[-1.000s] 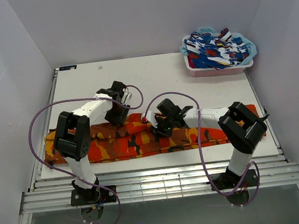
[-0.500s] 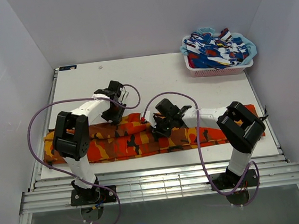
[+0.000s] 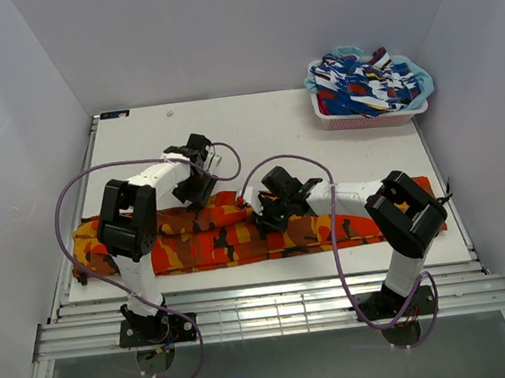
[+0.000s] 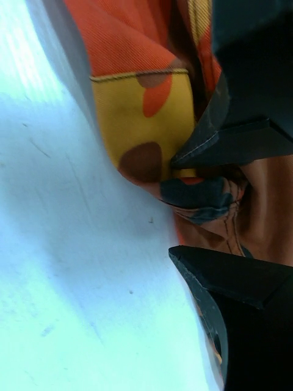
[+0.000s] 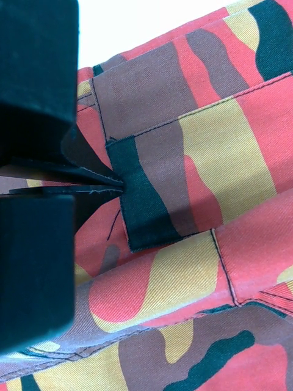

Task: Fold and stack the trousers
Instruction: Fold the trousers

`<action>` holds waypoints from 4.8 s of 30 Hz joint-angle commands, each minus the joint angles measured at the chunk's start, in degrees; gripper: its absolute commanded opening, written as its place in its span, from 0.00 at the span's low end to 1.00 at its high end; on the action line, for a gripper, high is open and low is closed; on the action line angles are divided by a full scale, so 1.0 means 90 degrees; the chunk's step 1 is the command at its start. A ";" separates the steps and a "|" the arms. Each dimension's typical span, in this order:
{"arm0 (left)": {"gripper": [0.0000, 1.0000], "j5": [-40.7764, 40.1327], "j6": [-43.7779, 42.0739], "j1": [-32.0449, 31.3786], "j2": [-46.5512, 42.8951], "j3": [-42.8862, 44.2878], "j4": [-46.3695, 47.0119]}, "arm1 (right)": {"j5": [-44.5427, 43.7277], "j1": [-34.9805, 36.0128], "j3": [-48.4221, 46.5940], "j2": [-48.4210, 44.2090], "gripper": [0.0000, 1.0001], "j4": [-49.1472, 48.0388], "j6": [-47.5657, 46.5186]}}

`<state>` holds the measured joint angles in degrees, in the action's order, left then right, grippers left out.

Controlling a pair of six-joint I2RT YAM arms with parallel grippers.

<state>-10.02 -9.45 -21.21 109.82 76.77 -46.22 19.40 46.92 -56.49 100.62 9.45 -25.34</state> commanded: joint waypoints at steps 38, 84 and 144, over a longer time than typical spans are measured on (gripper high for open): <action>0.94 -0.0802 -0.3345 0.0794 0.3258 0.5610 0.0067 | -0.0095 0.0207 0.0173 0.0569 0.08 0.0863 0.0531; 0.49 0.4747 -0.3813 -0.3228 -0.1568 -0.1401 0.2830 | 0.0307 -0.8112 -0.1507 -0.1131 0.63 0.6850 -0.1451; 0.00 0.4071 -0.3676 -0.3932 -0.1704 -0.1372 0.2860 | 0.0091 -0.9676 -0.0481 0.0002 0.46 0.5805 -0.1403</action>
<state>22.59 -42.63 -56.45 100.05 62.92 -18.20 19.53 -39.75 -60.12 100.64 61.32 -37.71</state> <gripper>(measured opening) 0.041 0.454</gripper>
